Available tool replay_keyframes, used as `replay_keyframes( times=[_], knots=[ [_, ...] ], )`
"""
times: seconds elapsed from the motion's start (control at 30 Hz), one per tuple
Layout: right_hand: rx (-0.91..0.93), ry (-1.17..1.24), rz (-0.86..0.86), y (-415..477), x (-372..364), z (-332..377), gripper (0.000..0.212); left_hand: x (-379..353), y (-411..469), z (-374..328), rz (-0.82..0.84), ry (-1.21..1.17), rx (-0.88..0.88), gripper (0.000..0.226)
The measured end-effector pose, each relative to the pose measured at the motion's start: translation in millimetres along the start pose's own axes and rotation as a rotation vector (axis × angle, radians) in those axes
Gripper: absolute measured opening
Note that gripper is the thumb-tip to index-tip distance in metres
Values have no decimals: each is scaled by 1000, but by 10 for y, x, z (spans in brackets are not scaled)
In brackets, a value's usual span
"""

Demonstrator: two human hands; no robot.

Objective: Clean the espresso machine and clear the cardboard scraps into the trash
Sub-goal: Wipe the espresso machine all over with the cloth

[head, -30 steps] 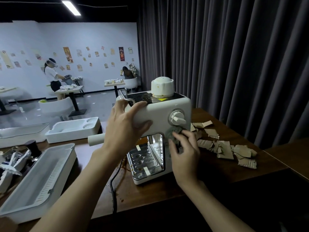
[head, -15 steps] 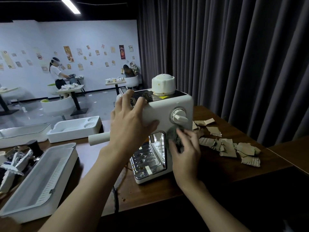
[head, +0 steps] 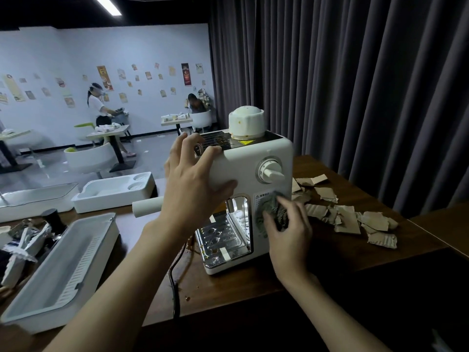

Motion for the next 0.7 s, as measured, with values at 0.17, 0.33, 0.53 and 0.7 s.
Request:
replay_keyframes(
  times=[0.17,0.33,0.53,0.7],
  knots=[
    [-65,24,57,42,46,-117,41,-5,-25,42,4,-50,-5,65],
    [-108,23,-88,61,86,-165,32,-4,-40,62,11,-71,-5,68],
    [21,15,79,-136,-62,-109,33,-12,-73,77,23,-79,-20,72],
    [-168,40,-65,-14,102,-312,32,2,-86,103,37,-87,-35,75]
  ],
)
Point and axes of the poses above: each hand's wrist, its own y-axis towards the middle knuckle, its own x-axis out of the back of the hand, z = x × y, the point moved 5 cm from there along y, towards the middle knuckle, and after that the axes turned 4 degrees about y, right-handed, at the moved point
